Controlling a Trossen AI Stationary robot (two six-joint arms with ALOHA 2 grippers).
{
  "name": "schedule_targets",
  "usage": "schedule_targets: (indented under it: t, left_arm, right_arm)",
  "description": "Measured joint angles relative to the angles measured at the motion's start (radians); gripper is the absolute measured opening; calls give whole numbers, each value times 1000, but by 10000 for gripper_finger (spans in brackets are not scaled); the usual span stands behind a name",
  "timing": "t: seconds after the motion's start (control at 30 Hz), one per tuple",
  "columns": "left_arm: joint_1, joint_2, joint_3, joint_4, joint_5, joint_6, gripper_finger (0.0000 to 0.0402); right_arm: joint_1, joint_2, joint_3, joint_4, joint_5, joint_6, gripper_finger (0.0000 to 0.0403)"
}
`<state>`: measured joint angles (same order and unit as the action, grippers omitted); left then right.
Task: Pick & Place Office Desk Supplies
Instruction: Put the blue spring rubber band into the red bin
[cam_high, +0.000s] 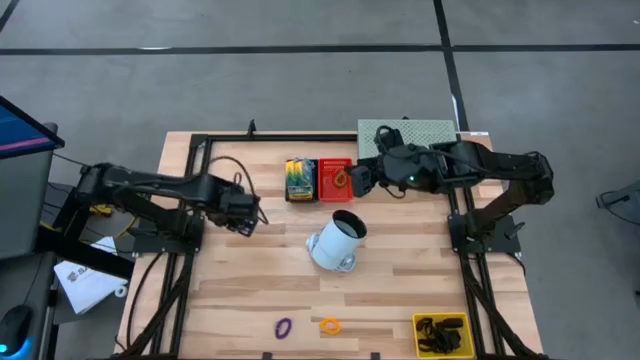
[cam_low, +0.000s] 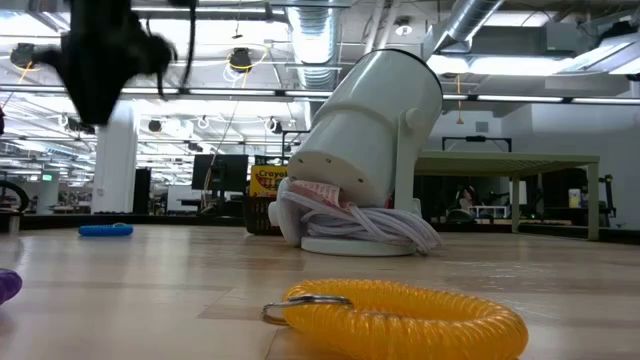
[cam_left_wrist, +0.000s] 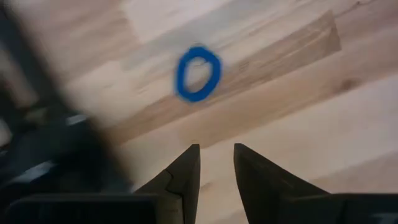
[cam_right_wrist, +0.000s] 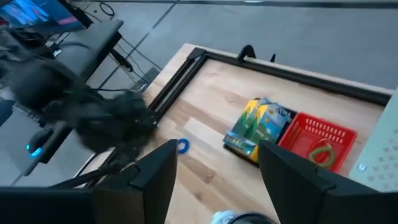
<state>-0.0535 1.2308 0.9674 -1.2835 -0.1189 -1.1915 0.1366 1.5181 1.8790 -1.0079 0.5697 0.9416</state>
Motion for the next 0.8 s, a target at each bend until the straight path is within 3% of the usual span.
schedule_targets:
  t: [0.13,0.4,0.8]
  left_arm:
    - [42,0,-161,190,-4,-2,92]
    - [142,0,-366,366,-12,30,92]
    - [201,39,-460,534,-23,81,92]
  right_arm:
    - [29,8,-1,-5,0,18,219]
    - [38,8,-1,-6,0,20,219]
    - [38,7,-1,-8,-7,11,219]
